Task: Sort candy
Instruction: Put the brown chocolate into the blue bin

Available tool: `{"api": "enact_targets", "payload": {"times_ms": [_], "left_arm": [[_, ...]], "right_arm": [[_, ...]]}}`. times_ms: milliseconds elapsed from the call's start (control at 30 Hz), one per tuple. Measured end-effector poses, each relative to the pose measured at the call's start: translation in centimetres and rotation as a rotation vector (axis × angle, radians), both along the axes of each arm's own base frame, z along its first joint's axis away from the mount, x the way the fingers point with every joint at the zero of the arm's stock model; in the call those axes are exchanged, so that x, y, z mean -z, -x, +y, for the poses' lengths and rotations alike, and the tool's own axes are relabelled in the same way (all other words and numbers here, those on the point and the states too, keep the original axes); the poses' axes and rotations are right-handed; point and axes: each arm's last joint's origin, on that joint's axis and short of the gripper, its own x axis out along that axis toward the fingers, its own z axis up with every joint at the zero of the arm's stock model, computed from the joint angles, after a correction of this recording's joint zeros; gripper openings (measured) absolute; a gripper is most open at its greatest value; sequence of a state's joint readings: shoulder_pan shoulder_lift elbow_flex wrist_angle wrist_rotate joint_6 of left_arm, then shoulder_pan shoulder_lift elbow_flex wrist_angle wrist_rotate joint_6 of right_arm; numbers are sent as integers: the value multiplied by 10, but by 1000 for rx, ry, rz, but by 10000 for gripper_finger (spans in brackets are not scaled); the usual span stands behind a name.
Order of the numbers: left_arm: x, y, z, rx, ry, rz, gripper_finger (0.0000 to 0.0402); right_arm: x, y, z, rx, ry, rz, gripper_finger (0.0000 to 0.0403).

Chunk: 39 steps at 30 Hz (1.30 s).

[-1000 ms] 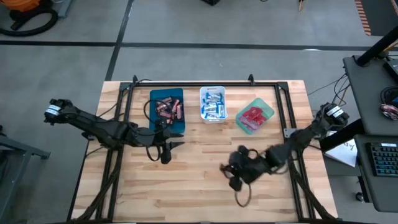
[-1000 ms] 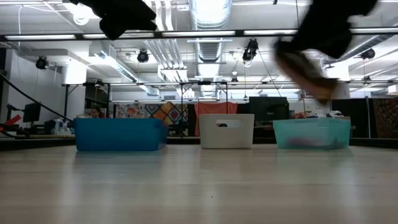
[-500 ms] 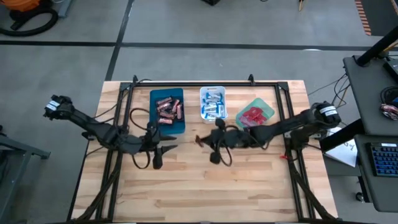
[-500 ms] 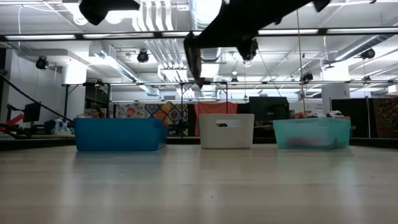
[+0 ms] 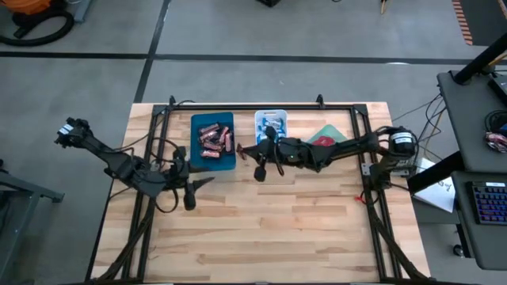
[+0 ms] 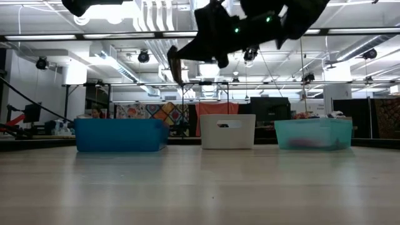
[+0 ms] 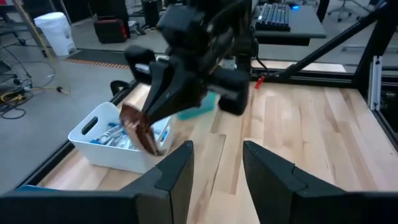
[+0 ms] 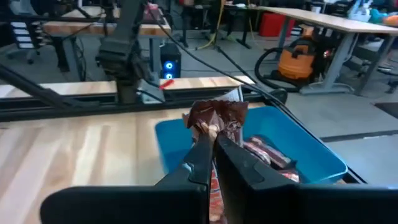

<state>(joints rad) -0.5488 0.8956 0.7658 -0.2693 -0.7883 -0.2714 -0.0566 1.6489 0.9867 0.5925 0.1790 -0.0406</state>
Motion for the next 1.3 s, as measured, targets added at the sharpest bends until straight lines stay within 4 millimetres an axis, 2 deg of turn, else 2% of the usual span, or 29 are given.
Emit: {"api": "enact_targets", "payload": {"times_ms": [167,367,567,667,833,1067,1300], "left_arm": [[-6,10,6,1,7,-17,123],[-10,22,14,-15,8,-29,123],[-11,26,16,-15,11,-31,123],[-10,25,16,-16,10,-24,123],[-8,23,14,-15,6,-9,123],[-1,18,11,-22,13,17,123],[5,12,6,-21,5,48,123]], "right_arm": [[15,-15,-17,36,0,-12,13],[29,-51,-28,50,13,17,13],[37,-82,-32,49,16,127,13],[39,-89,-33,45,17,233,13],[30,-88,-33,42,11,328,13],[15,-68,-30,10,73,517,13],[21,-54,-20,19,25,656,13]]}}
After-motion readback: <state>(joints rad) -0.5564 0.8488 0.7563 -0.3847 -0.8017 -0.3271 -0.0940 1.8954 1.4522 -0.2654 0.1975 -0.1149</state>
